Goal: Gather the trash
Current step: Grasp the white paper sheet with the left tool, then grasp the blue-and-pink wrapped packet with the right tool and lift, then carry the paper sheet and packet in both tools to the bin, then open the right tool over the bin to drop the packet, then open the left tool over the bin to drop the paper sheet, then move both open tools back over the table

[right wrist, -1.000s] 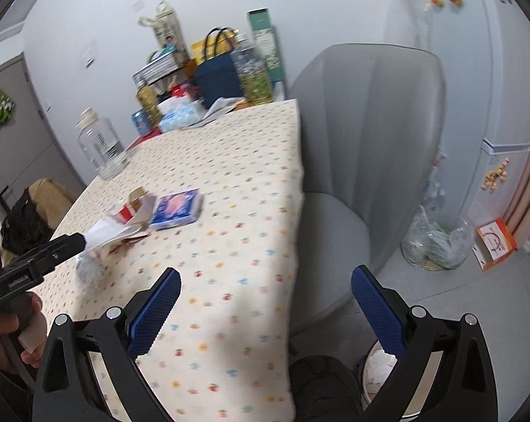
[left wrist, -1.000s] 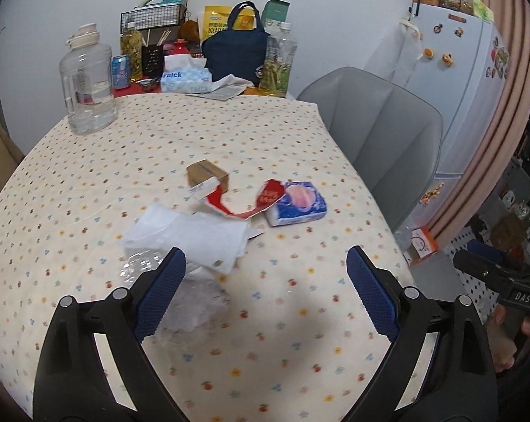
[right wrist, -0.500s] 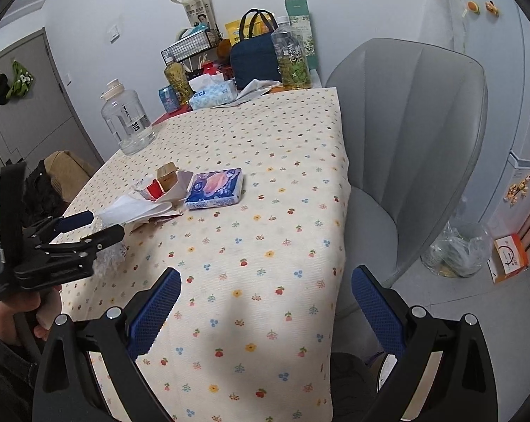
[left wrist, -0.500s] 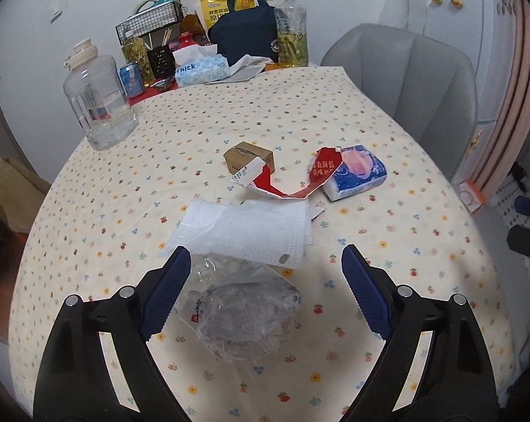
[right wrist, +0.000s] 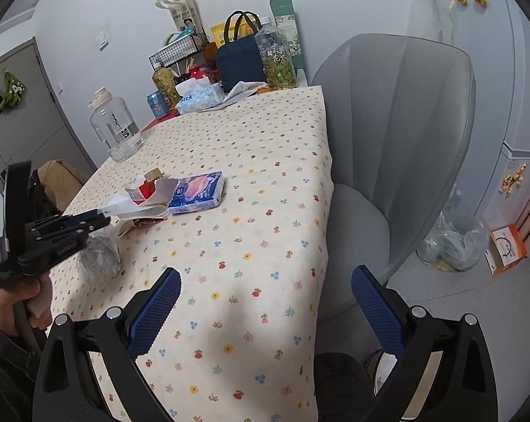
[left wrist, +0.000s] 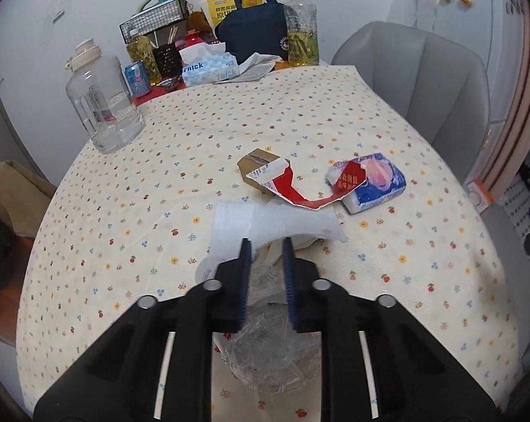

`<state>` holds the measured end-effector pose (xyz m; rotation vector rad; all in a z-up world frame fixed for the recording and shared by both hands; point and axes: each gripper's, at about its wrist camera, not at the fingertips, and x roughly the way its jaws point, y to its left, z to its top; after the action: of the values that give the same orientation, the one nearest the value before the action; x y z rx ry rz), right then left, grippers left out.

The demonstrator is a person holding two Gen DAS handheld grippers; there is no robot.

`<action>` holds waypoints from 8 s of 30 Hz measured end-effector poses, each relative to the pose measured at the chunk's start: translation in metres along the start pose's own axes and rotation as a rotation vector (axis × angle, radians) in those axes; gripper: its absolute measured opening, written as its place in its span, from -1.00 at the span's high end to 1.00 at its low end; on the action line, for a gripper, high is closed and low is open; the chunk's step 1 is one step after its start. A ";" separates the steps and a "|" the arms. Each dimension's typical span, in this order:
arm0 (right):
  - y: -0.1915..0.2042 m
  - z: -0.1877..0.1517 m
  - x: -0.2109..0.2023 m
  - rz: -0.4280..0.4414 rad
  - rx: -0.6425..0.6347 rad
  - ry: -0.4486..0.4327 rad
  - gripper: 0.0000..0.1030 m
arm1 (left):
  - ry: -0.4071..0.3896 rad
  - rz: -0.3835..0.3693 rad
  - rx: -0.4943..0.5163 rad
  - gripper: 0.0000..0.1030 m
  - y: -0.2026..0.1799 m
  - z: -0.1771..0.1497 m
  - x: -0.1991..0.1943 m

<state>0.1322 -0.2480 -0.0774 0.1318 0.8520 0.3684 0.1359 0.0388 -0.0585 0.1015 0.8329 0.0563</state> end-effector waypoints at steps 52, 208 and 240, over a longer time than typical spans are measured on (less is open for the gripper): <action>0.099 0.065 0.168 0.007 -0.255 0.202 -0.82 | -0.170 0.046 -0.418 0.97 0.122 -0.034 -0.061; -0.297 -0.138 -0.098 -0.334 0.513 0.009 -0.78 | 0.155 -0.583 0.205 -0.56 -0.363 0.009 0.028; -0.084 -0.026 -0.057 -0.150 0.159 -0.042 -0.85 | -0.097 -0.362 -0.106 -0.81 -0.106 0.009 -0.037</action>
<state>0.1005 -0.3484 -0.0754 0.2206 0.8440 0.1572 0.1189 -0.0706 -0.0367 -0.1463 0.7394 -0.2431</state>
